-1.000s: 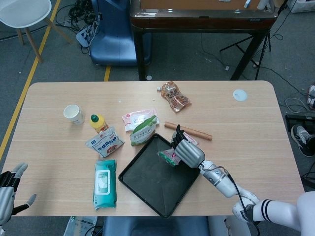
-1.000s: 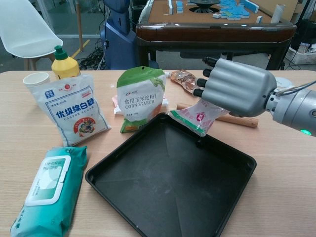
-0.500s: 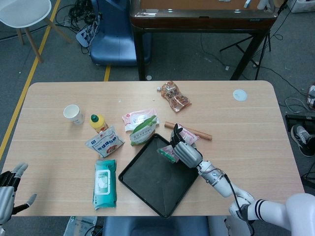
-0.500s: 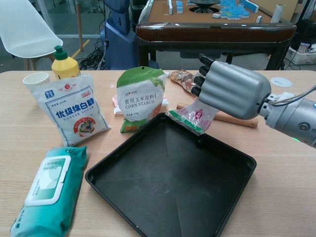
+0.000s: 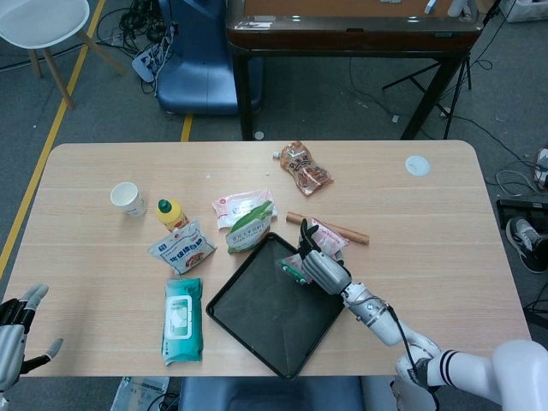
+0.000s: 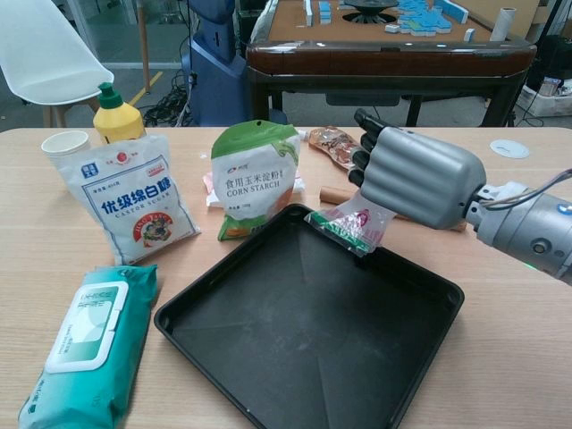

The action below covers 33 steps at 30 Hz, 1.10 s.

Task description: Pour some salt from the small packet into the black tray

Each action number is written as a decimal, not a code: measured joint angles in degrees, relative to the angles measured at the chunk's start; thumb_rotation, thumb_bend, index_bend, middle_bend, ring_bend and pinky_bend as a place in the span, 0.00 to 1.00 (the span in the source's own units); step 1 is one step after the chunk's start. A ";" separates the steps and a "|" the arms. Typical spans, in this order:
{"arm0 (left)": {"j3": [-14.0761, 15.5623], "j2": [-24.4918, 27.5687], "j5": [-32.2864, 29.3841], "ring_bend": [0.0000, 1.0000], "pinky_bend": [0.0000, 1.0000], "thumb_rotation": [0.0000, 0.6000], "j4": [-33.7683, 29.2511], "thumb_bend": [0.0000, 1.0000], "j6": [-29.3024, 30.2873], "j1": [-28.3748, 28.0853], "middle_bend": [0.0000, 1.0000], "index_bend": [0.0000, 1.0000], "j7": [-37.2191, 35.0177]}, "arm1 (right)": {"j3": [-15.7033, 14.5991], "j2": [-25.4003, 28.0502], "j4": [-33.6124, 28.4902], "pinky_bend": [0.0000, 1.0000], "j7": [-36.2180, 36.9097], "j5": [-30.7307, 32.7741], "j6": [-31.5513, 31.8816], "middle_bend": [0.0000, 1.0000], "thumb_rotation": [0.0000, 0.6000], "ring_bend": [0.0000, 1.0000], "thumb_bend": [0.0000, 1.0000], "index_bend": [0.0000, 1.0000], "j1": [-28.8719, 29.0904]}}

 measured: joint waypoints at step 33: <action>0.07 -0.13 0.08 0.16 0.09 1.00 0.21 0.20 0.62 0.39 0.11 0.10 -0.43 | -0.54 -0.03 -1.02 0.14 -3.51 4.62 -2.84 0.44 1.00 0.32 0.44 0.55 -1.89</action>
